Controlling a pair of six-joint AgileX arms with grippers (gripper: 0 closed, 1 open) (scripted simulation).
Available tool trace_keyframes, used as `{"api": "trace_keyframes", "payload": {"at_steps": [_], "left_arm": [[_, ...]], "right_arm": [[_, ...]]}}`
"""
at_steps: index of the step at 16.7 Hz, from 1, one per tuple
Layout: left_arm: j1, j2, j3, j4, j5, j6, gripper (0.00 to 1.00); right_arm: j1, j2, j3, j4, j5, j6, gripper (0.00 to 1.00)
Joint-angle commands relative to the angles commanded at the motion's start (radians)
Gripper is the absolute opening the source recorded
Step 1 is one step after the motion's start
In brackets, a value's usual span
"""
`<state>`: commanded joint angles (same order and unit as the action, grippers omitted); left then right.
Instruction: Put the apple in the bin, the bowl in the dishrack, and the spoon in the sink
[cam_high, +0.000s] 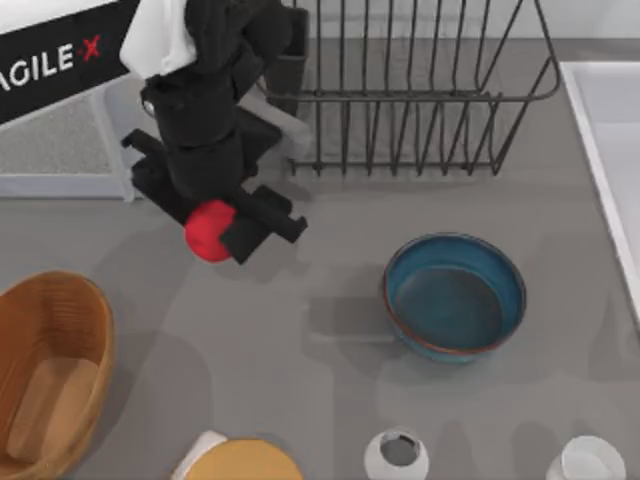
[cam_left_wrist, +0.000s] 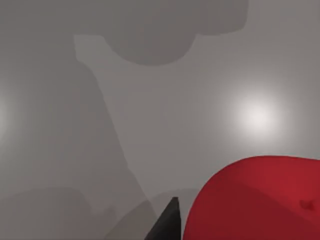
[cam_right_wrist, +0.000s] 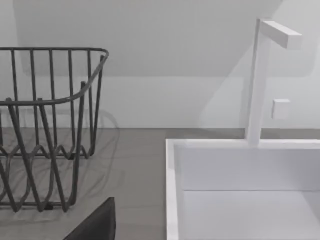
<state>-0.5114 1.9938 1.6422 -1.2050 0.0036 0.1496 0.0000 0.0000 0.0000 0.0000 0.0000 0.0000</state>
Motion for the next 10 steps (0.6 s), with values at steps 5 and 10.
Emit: {"api": "trace_keyframes", "payload": {"at_steps": [5,10], "left_arm": [[0.014,-0.008,-0.017,-0.012,-0.010,-0.013,0.00],[0.079,-0.205,-0.176,-0.064,-0.059,-0.173,0.00]], "right_arm": [[0.000,0.000,0.000,0.000,0.000,0.000,1.00],[0.000,0.000,0.000,0.000,0.000,0.000,1.00]]}}
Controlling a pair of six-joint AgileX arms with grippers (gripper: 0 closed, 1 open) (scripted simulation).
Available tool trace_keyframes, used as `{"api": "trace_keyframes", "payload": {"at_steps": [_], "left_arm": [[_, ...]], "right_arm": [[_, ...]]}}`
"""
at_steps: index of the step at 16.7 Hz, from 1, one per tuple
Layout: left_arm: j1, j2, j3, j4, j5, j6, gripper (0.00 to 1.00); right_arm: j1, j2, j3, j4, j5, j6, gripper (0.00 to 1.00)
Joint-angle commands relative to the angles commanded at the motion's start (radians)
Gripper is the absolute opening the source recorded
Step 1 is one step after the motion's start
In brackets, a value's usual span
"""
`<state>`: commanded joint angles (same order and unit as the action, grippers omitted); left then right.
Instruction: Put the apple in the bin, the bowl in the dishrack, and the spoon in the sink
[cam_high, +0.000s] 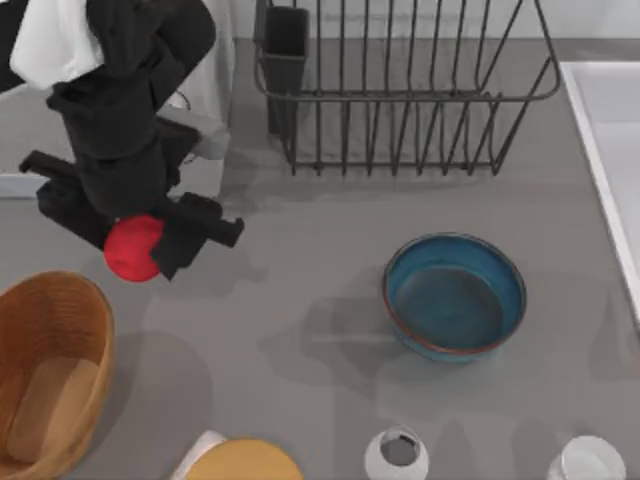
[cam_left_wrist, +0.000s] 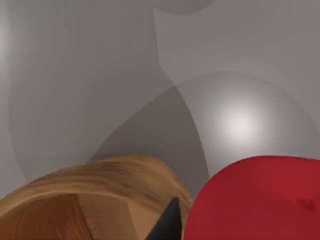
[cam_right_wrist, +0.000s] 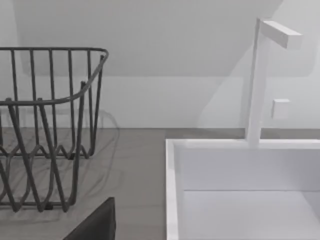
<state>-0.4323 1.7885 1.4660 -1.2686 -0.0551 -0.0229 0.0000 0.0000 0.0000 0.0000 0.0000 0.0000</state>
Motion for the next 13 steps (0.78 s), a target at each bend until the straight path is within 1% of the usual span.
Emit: {"api": "trace_keyframes", "payload": {"at_steps": [4,6,9,13], "left_arm": [[0.041,-0.262,-0.138,-0.044,-0.047,-0.148,0.00],[0.072,-0.347,-0.217,-0.064,-0.074,-0.229,0.00],[0.109,-0.398,-0.272,-0.107,-0.101,-0.283,0.00],[0.104,-0.394,-0.269,-0.105,-0.100,-0.279,0.00]], "right_arm": [[0.000,0.000,0.000,0.000,0.000,0.000,1.00],[0.000,0.000,0.000,0.000,0.000,0.000,1.00],[0.000,0.000,0.000,0.000,0.000,0.000,1.00],[0.000,0.000,0.000,0.000,0.000,0.000,1.00]]}}
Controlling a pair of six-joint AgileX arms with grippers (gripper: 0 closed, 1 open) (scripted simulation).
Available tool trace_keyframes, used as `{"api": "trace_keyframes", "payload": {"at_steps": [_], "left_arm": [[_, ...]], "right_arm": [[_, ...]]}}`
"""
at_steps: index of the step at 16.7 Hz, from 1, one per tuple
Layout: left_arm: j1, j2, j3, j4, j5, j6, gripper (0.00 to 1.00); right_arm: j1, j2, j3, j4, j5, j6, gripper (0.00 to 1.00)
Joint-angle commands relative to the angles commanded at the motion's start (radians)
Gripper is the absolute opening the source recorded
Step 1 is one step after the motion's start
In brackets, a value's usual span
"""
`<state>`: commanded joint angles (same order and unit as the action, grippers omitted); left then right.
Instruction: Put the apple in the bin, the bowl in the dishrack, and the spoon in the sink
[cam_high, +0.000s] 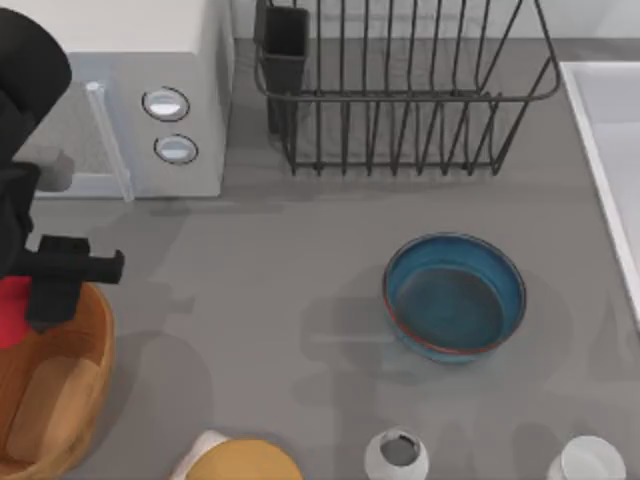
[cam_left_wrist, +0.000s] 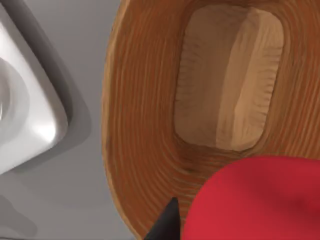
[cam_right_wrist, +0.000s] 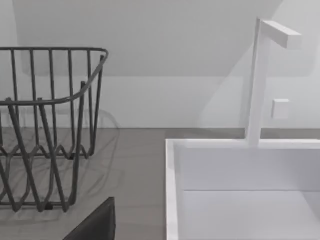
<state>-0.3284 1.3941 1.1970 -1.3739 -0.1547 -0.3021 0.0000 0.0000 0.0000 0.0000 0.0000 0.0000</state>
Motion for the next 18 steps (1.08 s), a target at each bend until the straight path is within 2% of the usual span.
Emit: {"api": "trace_keyframes", "payload": {"at_steps": [3,9,14,18], "left_arm": [[0.008,0.002,-0.039,0.040,0.000,0.007,0.00],[0.046,0.020,-0.236,0.263,-0.002,0.039,0.00],[0.051,0.021,-0.259,0.286,-0.001,0.044,0.00],[0.051,0.021,-0.259,0.286,-0.001,0.044,0.30]], "right_arm": [[0.000,0.000,0.000,0.000,0.000,0.000,1.00],[0.000,0.000,0.000,0.000,0.000,0.000,1.00],[0.000,0.000,0.000,0.000,0.000,0.000,1.00],[0.000,0.000,0.000,0.000,0.000,0.000,1.00]]}}
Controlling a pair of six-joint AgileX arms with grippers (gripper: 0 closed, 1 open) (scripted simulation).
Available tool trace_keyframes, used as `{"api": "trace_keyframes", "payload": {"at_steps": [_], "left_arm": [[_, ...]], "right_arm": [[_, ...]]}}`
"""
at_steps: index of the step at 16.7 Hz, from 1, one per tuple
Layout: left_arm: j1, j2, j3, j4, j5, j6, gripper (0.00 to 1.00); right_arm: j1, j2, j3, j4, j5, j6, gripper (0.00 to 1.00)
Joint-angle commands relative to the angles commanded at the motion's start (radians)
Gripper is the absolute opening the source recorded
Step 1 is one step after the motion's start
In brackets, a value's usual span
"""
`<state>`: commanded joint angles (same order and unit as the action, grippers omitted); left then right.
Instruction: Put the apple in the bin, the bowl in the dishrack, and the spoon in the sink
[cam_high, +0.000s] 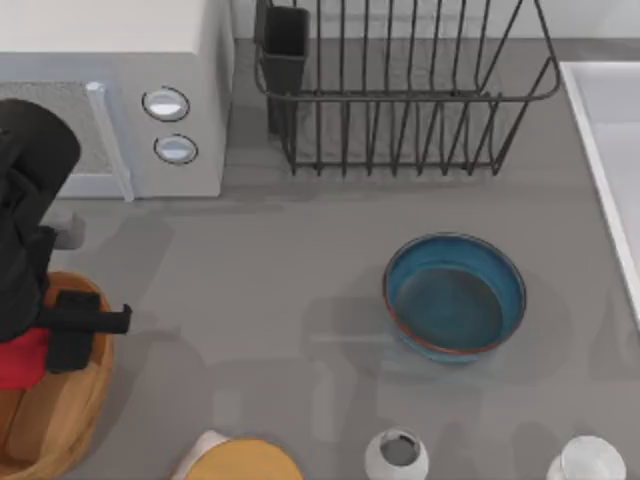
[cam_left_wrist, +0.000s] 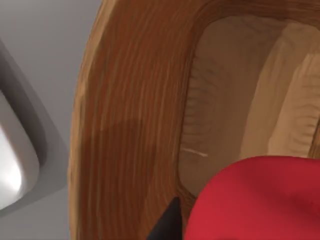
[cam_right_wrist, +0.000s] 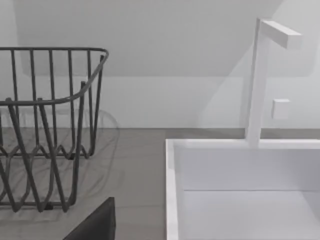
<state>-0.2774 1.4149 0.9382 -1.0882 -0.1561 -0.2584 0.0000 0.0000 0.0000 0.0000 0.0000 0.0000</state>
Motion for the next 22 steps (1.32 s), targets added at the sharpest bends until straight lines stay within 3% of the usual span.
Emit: {"api": "trace_keyframes", "payload": {"at_steps": [9,22], "left_arm": [[0.000,0.000,0.000,0.000,0.000,0.000,0.98],[0.008,-0.058,-0.037,0.046,0.007,0.013,1.00]], "right_arm": [[0.000,0.000,0.000,0.000,0.000,0.000,1.00],[0.000,0.000,0.000,0.000,0.000,0.000,1.00]]}}
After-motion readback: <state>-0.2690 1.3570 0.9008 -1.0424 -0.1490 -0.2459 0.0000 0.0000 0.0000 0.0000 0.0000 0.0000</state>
